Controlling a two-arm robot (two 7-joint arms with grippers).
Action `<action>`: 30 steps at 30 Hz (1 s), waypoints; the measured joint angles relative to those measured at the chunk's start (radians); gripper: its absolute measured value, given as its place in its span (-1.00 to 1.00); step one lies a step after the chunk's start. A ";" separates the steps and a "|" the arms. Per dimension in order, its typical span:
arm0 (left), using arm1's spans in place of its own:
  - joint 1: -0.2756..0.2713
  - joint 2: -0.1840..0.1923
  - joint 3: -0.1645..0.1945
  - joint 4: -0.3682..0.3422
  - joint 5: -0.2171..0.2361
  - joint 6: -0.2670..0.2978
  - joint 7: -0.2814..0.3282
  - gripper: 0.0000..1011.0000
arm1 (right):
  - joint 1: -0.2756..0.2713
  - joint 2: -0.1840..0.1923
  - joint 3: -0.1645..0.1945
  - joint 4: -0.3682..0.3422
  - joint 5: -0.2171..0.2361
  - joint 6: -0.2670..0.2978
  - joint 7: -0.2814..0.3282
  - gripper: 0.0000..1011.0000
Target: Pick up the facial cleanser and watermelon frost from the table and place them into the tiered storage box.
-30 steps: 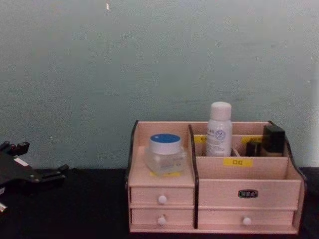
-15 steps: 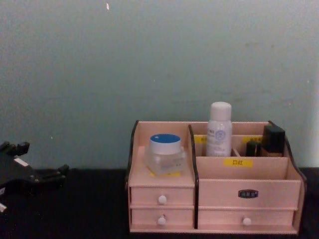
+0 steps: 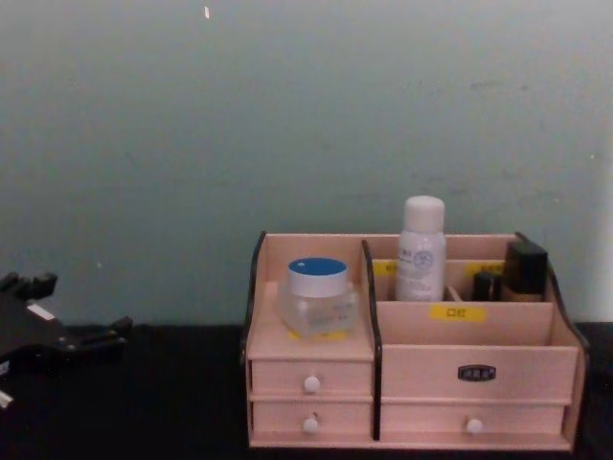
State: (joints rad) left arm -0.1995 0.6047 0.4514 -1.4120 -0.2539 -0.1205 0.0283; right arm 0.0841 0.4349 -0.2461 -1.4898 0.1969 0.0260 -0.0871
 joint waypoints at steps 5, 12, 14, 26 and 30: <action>0.000 0.000 0.000 0.000 0.000 0.000 0.000 0.98 | 0.000 0.000 0.000 -0.001 0.000 0.000 -0.001 0.98; 0.000 0.000 0.000 0.000 0.000 0.000 0.000 0.98 | 0.000 0.000 0.000 -0.001 0.000 0.000 -0.001 0.98; 0.000 0.000 0.000 0.000 0.000 0.000 0.000 0.98 | 0.000 0.000 0.000 -0.001 0.000 0.000 -0.001 0.98; 0.000 0.000 0.000 0.000 0.000 0.000 0.000 0.98 | 0.000 0.000 0.000 -0.001 0.000 0.000 -0.001 0.98; 0.000 0.000 0.000 0.000 0.000 0.000 0.000 0.98 | 0.000 0.000 0.000 -0.001 0.000 0.000 -0.001 0.98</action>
State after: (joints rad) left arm -0.1995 0.6047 0.4514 -1.4120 -0.2539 -0.1206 0.0283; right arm 0.0841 0.4349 -0.2464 -1.4906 0.1970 0.0258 -0.0878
